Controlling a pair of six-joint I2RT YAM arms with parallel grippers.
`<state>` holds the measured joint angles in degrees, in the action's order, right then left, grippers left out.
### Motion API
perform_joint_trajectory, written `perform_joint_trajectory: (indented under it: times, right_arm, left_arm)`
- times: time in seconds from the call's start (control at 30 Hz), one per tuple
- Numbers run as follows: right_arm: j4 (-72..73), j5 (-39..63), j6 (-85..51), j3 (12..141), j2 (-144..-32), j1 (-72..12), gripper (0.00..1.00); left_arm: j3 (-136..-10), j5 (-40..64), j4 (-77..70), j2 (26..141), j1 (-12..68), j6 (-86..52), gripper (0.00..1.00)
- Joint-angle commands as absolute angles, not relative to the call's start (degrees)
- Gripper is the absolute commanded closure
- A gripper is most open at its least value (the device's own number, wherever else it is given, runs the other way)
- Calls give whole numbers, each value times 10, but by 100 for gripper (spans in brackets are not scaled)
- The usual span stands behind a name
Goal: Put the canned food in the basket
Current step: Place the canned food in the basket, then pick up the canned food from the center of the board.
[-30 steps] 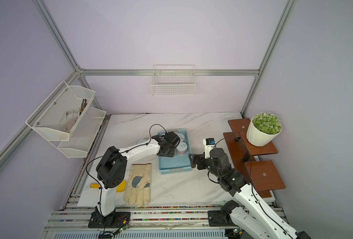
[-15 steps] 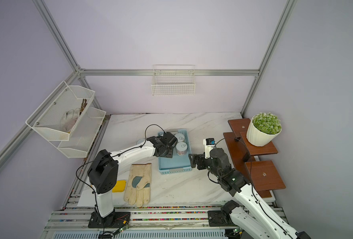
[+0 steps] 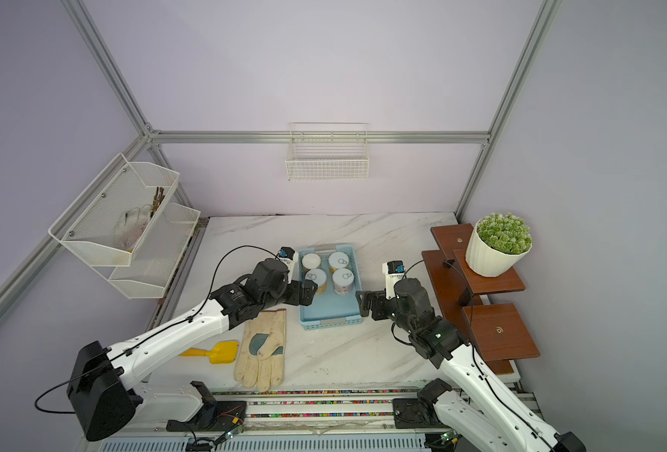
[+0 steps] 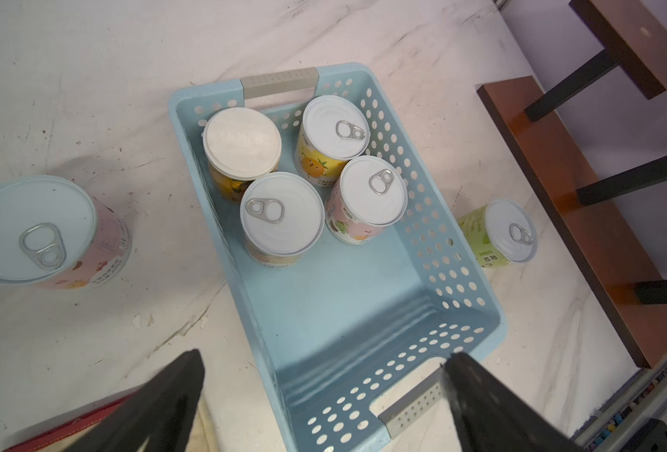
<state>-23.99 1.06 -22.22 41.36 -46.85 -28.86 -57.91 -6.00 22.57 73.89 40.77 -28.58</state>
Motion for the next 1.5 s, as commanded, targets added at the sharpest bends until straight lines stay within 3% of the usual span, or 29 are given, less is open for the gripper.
perform_joint_trajectory:
  times: [0.0, 0.33, 0.67, 1.47]
  right_arm:
    - [-238, 18, -219, 438, -476, -285, 1]
    - [-331, -158, -269, 485, -528, -280, 0]
    - [-394, -190, -319, 530, -619, -246, 1]
    - [-430, -37, -279, 580, -814, -142, 1]
  left_arm:
    - [-558, -1, 142, 690, 386, -258, 0]
    - [-510, 133, 88, 622, 338, -238, 0]
    - [-484, 290, 51, 583, 333, -223, 0]
    - [-478, 251, 73, 538, 332, -208, 0]
